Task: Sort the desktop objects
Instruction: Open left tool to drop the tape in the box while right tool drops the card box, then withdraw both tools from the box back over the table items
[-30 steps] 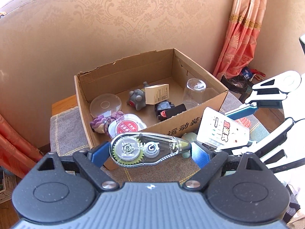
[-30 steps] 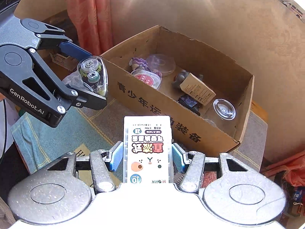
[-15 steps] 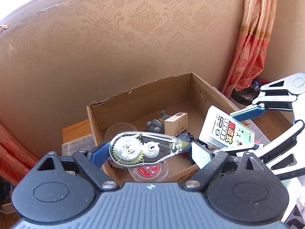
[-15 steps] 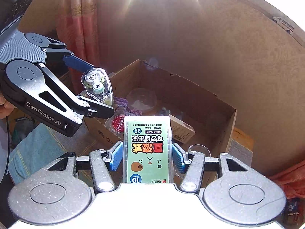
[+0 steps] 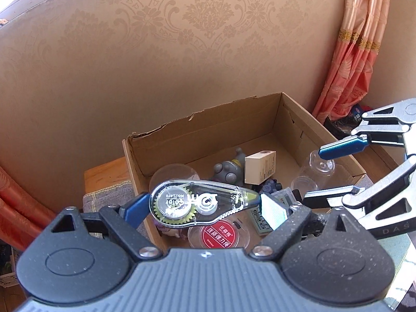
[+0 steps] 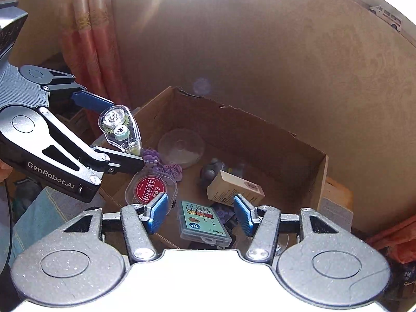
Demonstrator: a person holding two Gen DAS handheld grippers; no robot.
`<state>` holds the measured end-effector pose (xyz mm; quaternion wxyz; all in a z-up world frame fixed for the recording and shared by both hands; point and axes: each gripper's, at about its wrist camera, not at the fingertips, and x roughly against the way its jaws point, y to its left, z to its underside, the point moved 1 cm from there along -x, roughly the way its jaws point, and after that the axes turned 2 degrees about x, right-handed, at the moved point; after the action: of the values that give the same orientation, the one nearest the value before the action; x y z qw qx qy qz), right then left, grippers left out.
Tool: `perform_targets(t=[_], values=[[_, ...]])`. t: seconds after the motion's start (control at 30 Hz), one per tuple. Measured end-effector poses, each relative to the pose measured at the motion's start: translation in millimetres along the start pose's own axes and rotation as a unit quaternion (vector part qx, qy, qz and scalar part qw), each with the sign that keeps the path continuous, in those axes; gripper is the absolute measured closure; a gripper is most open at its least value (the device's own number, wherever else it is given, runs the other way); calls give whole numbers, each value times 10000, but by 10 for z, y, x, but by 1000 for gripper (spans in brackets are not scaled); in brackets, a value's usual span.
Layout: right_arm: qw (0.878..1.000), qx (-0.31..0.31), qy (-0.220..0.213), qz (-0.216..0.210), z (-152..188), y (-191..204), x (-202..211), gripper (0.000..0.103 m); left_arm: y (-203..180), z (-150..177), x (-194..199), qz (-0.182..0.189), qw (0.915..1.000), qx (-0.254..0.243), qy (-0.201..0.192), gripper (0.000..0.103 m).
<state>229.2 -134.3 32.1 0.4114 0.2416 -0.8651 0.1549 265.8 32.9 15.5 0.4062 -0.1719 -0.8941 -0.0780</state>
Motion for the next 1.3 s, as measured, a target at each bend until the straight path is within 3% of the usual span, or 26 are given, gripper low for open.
perform_targets(t=[0.5,0.63,0.93,1.3], values=[[9999,-138,22,-33,124,-68,40,13,-31,-211,-345,-137,9998,-140,63,11],[9997,-220,-60,-56,123,-59,109,0,-29,-179,-349,-194,9995,-206,104,11],[9994,-318,-37,-112,146,-34,143,1,-35,-10,-145,-105,9993,-119,344,11],[9992,-387,-26,-23,388,38,342,0,-225,234,237,73,9999,3,148,9]])
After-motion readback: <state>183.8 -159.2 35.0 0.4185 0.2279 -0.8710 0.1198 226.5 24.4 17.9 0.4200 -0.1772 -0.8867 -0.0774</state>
